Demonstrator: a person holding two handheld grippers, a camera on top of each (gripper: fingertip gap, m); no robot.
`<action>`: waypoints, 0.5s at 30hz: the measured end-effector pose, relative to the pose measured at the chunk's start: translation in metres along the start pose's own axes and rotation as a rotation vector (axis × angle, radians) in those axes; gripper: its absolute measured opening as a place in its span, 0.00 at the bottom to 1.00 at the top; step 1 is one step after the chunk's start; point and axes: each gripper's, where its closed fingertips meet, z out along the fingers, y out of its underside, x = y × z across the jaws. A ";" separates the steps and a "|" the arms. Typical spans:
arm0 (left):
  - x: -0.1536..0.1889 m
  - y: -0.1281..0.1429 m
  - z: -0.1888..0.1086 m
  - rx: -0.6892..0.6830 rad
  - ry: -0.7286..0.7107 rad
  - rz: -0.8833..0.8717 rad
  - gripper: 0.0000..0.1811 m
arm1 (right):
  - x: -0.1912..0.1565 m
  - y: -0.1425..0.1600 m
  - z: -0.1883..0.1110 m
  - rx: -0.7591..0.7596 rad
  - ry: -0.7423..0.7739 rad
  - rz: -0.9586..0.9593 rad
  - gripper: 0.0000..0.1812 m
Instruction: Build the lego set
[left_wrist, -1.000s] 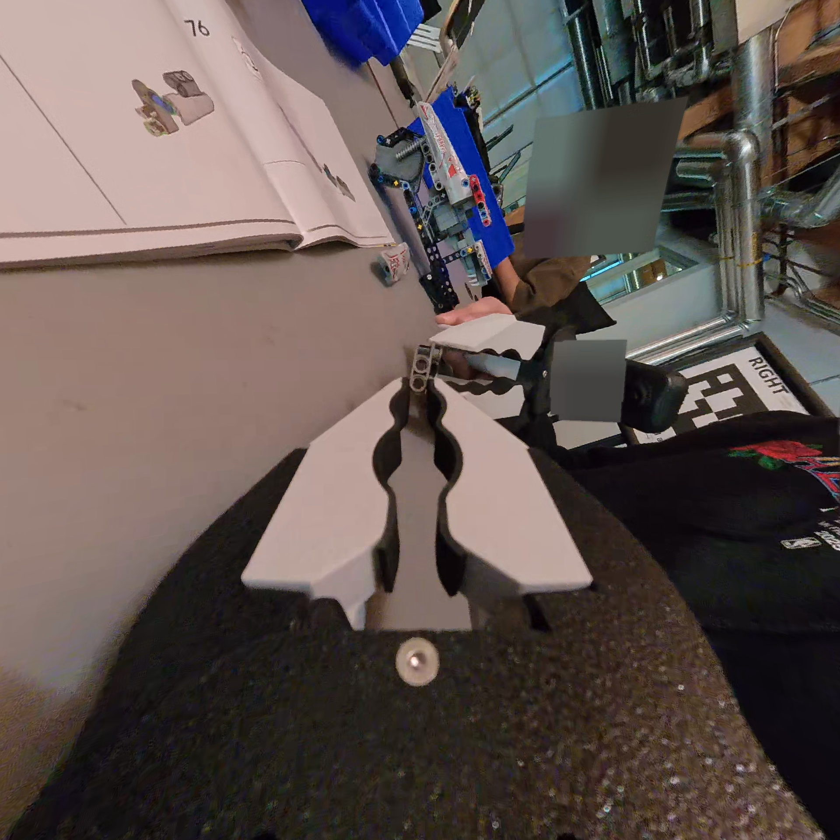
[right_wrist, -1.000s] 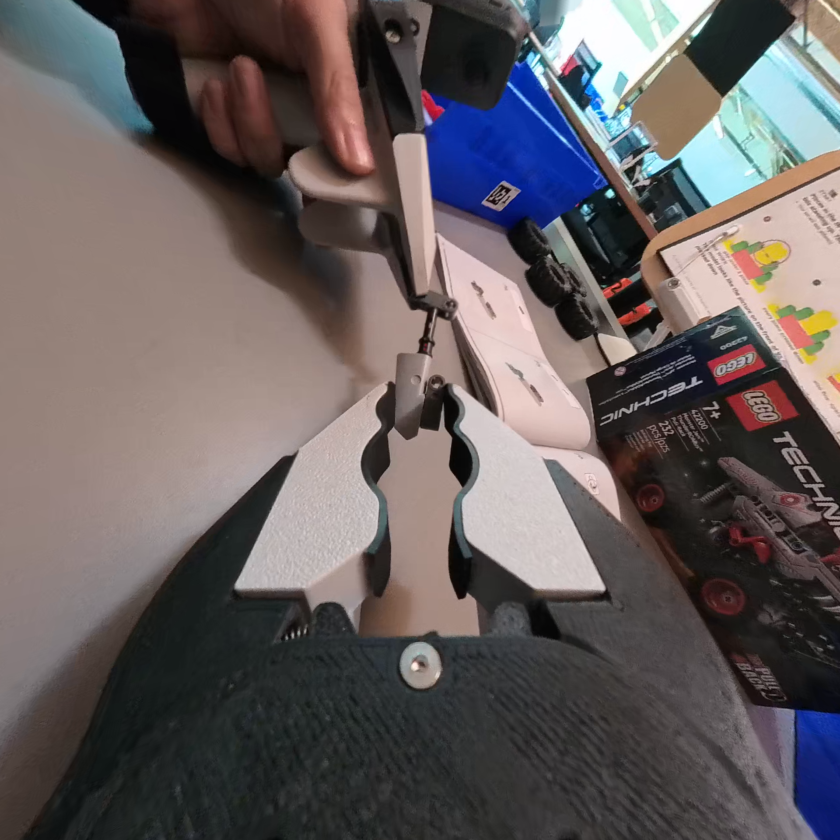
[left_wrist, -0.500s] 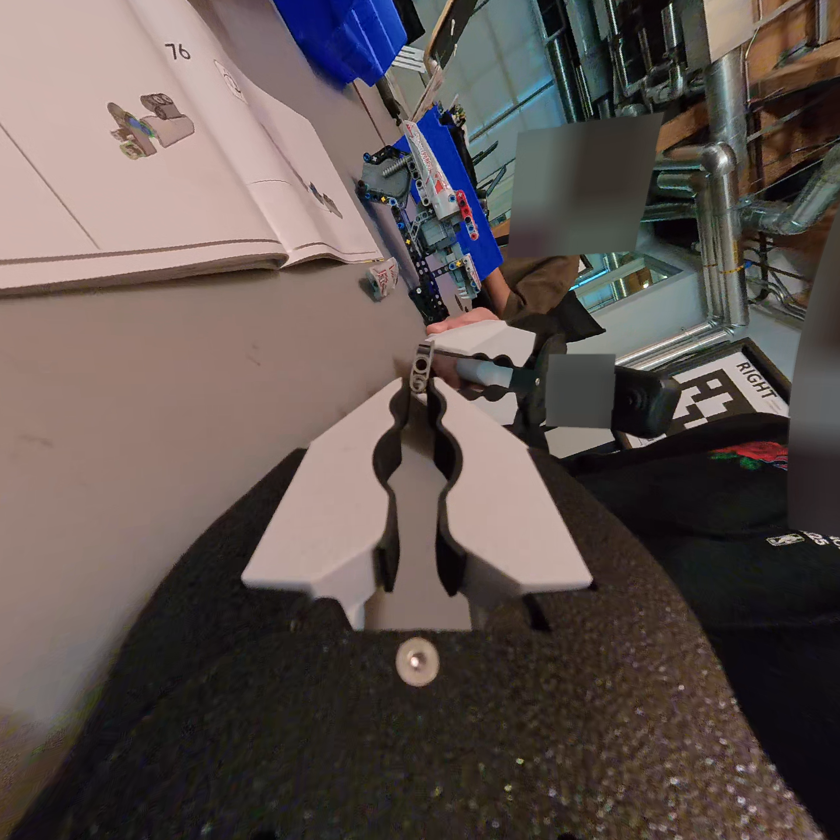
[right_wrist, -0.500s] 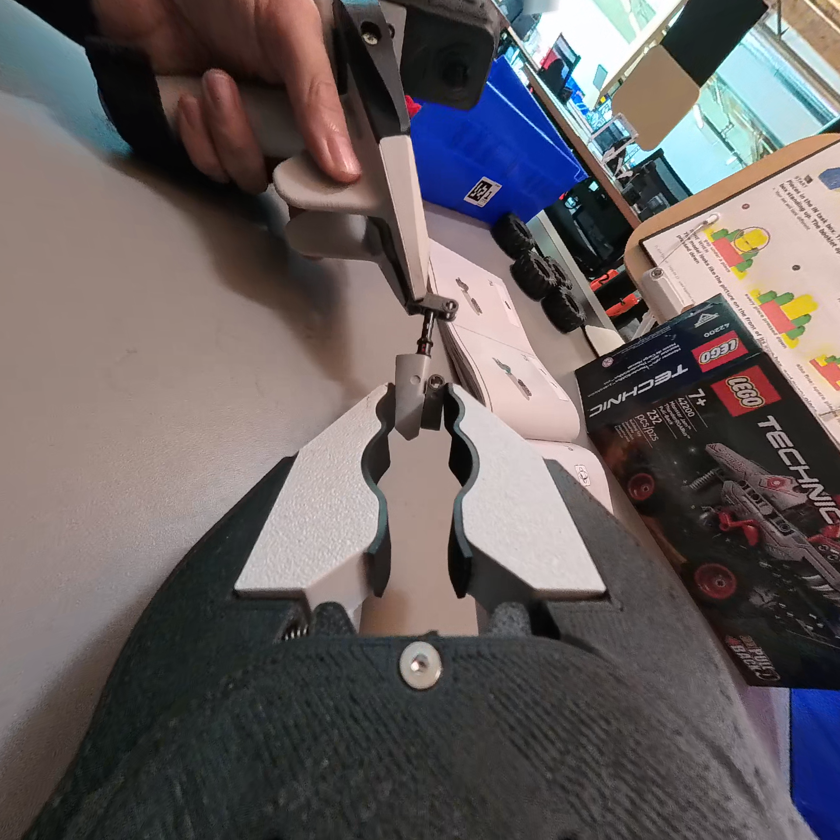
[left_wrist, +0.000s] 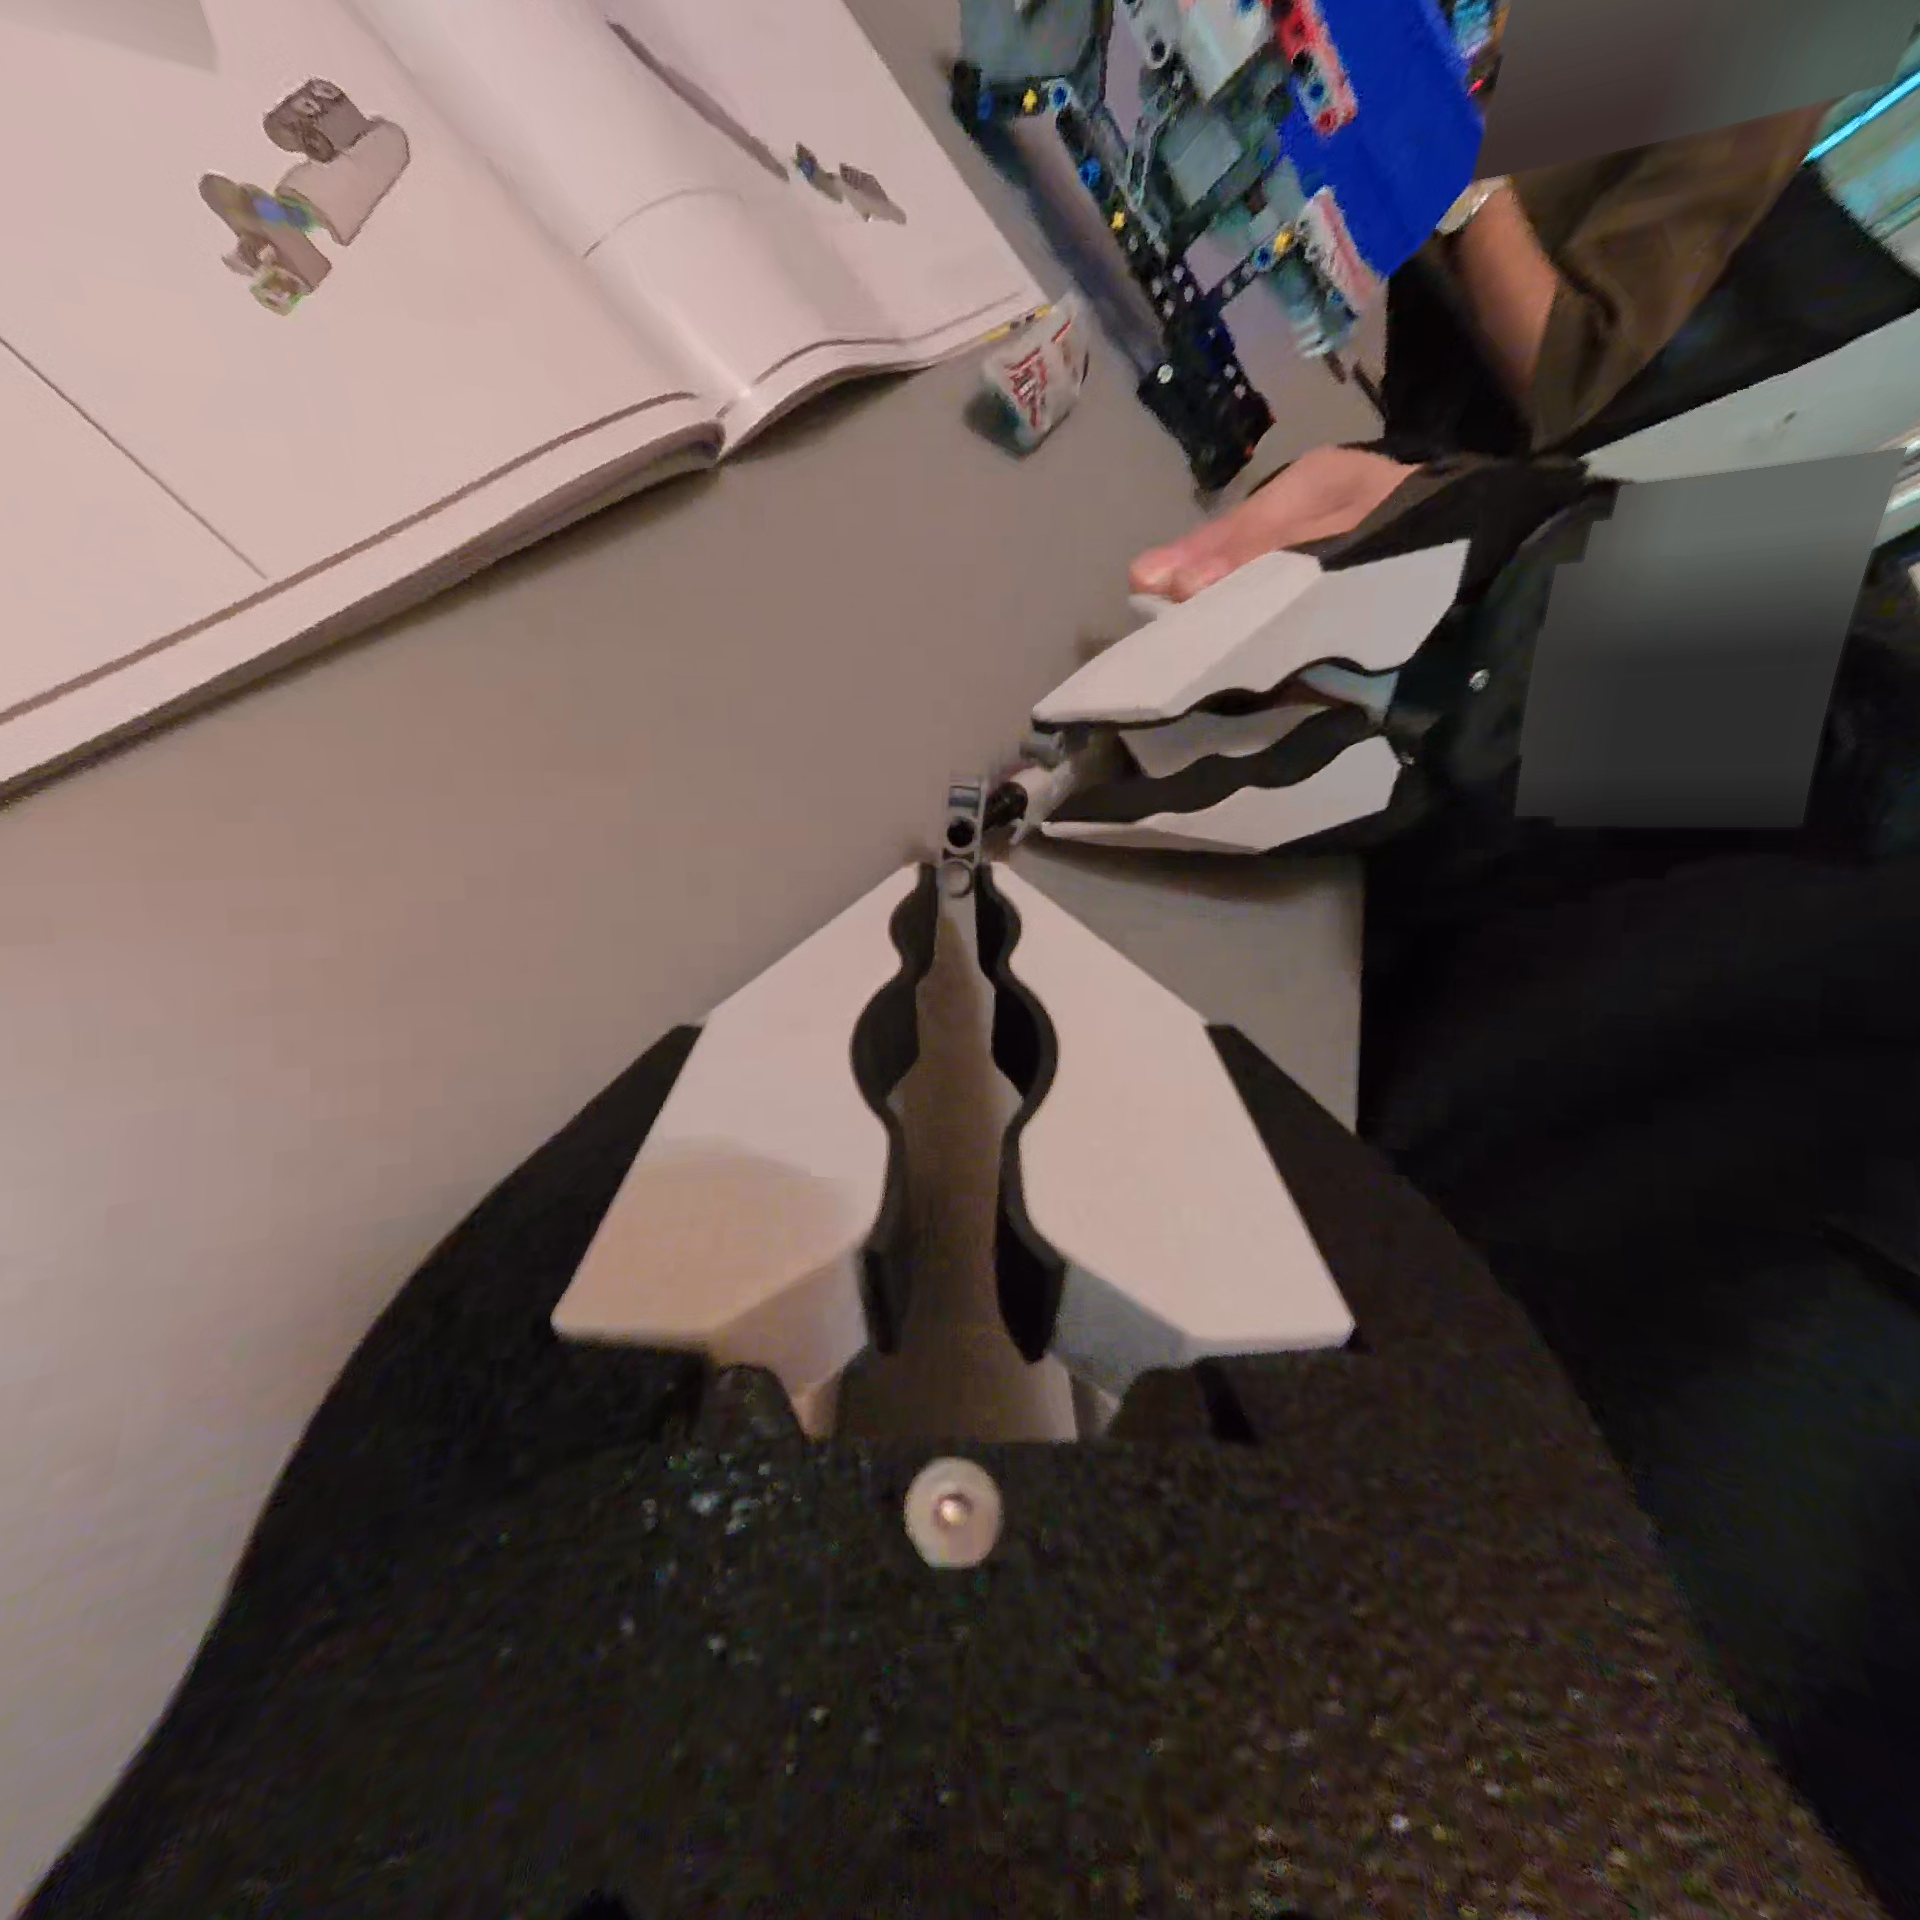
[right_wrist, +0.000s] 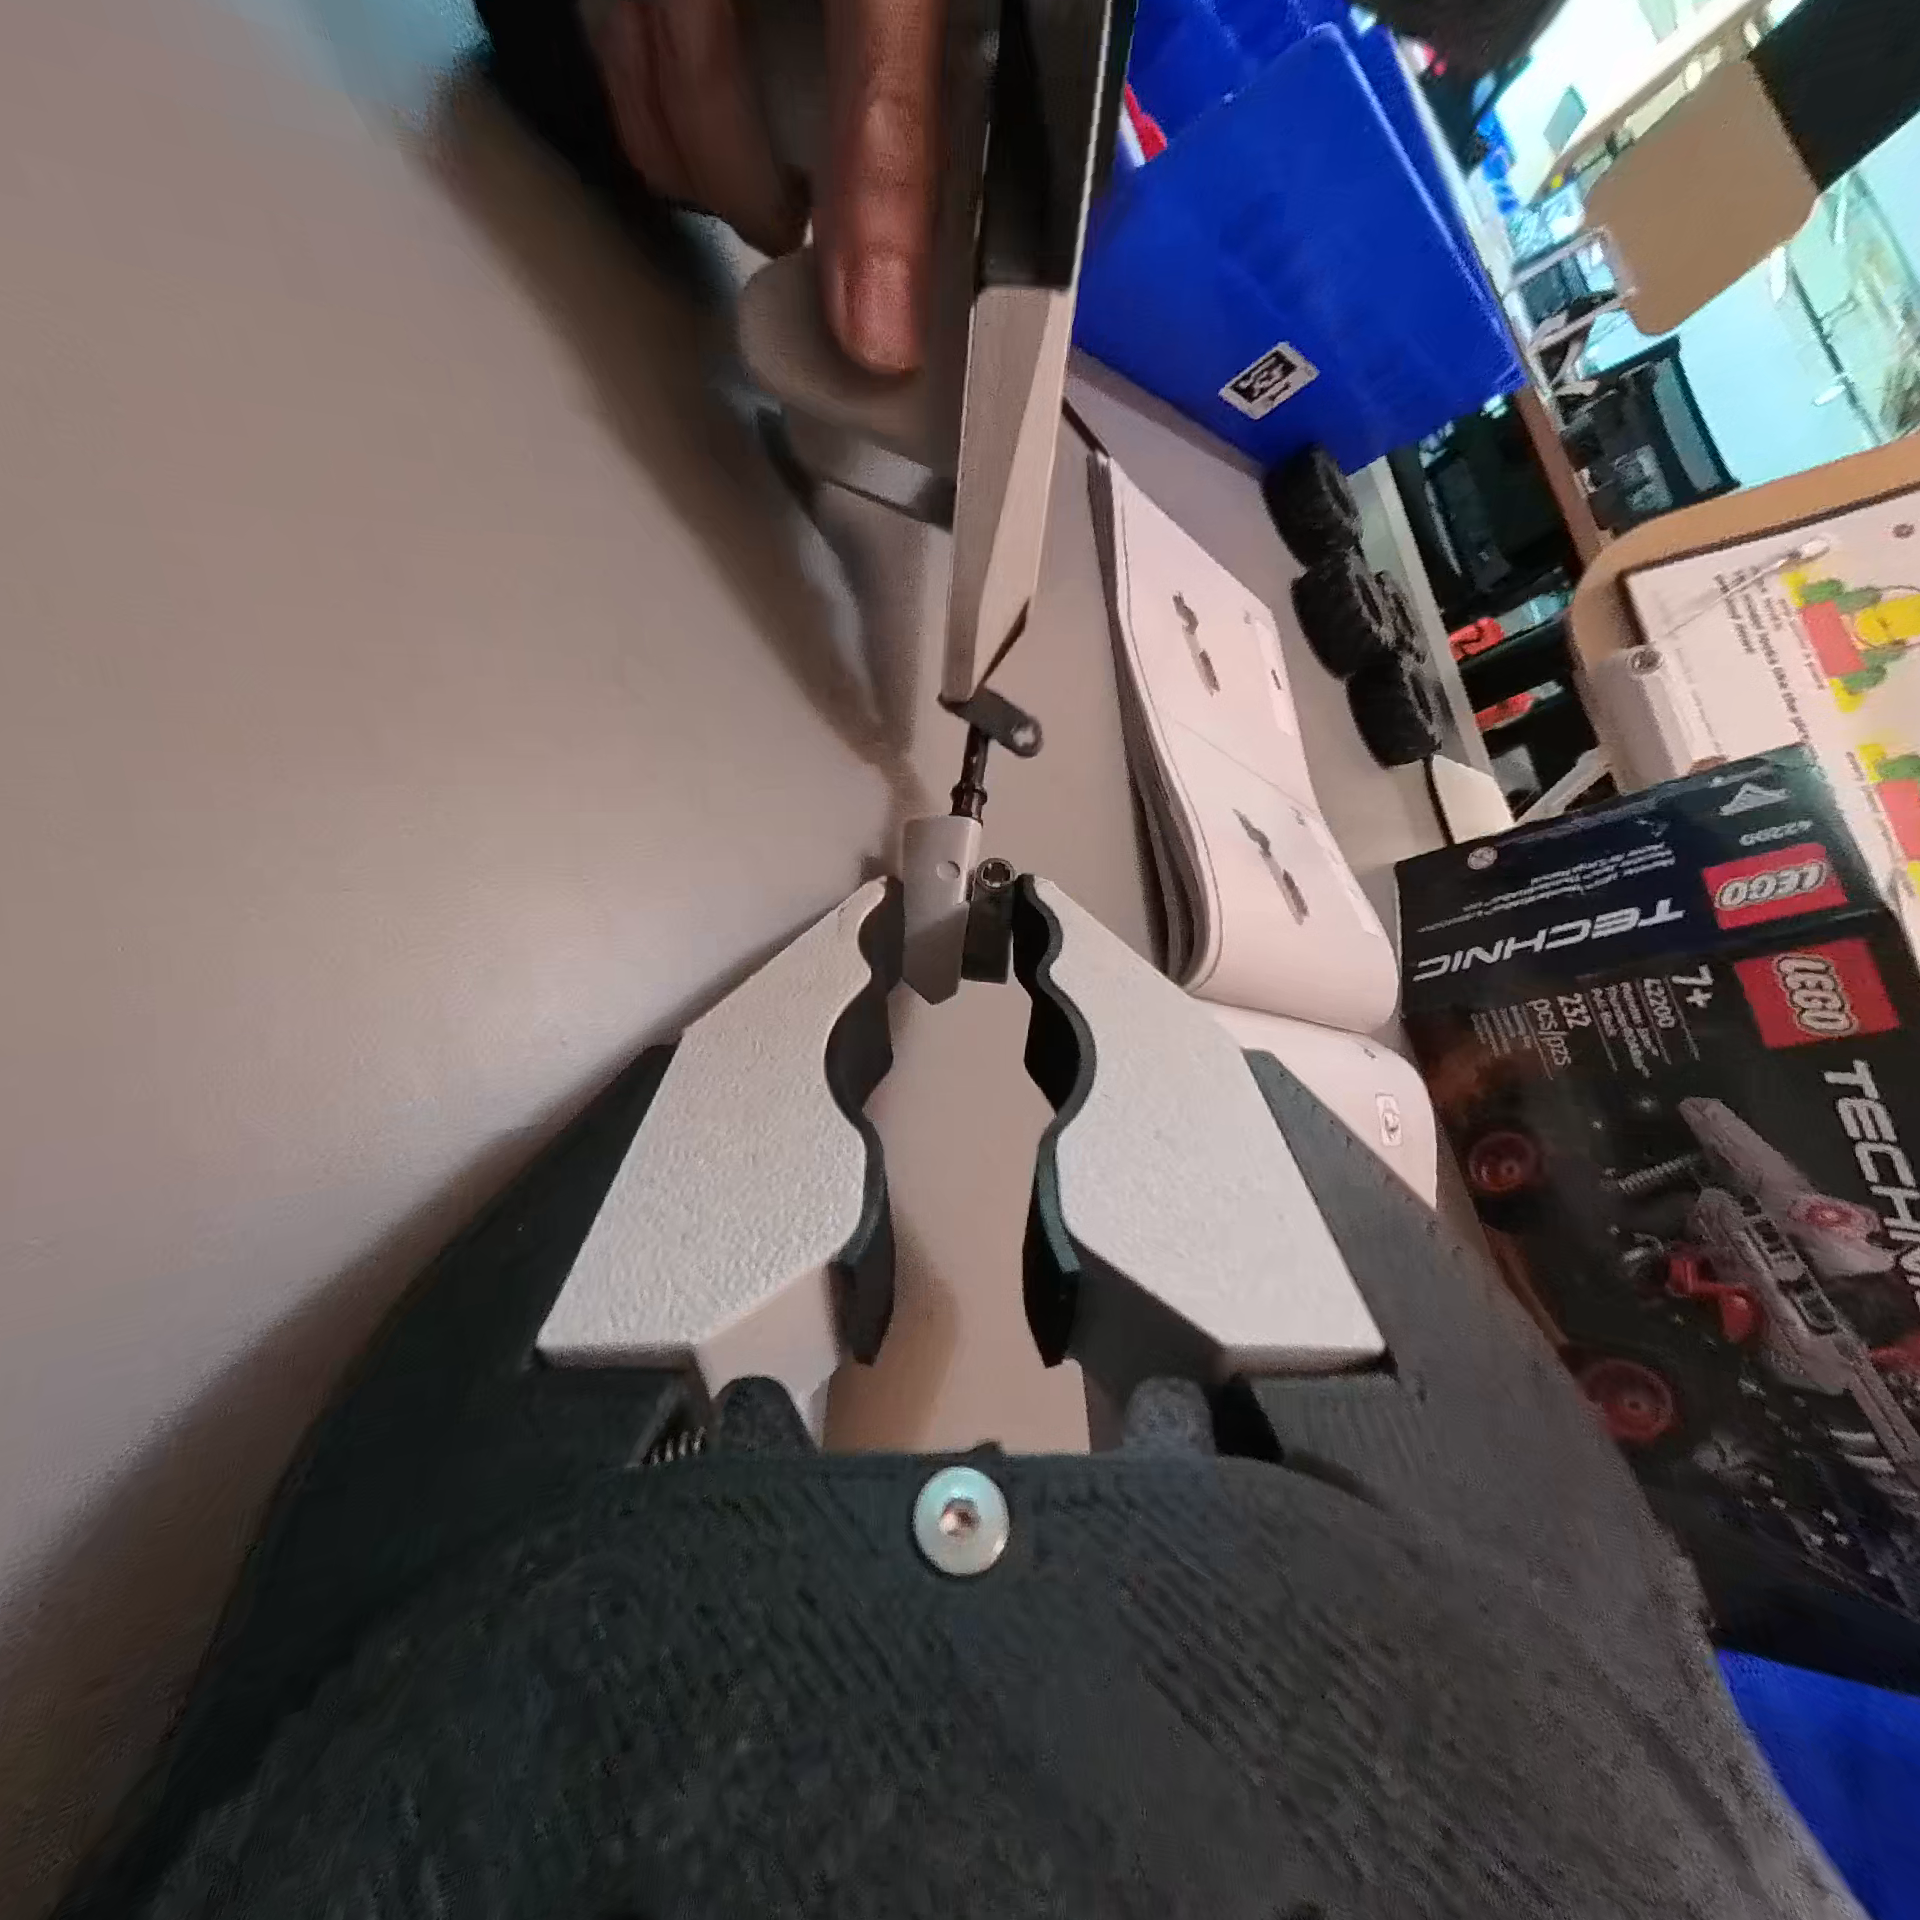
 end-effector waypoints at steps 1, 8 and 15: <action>-0.002 0.002 0.001 -0.017 -0.013 0.001 0.03 | -0.001 -0.001 0.000 0.009 -0.005 -0.002 0.11; 0.004 0.009 0.003 -0.078 0.057 0.005 0.03 | -0.001 -0.002 -0.001 0.029 -0.014 -0.001 0.11; 0.006 0.010 0.007 -0.119 0.028 0.128 0.06 | -0.003 -0.005 -0.001 0.051 -0.014 -0.034 0.11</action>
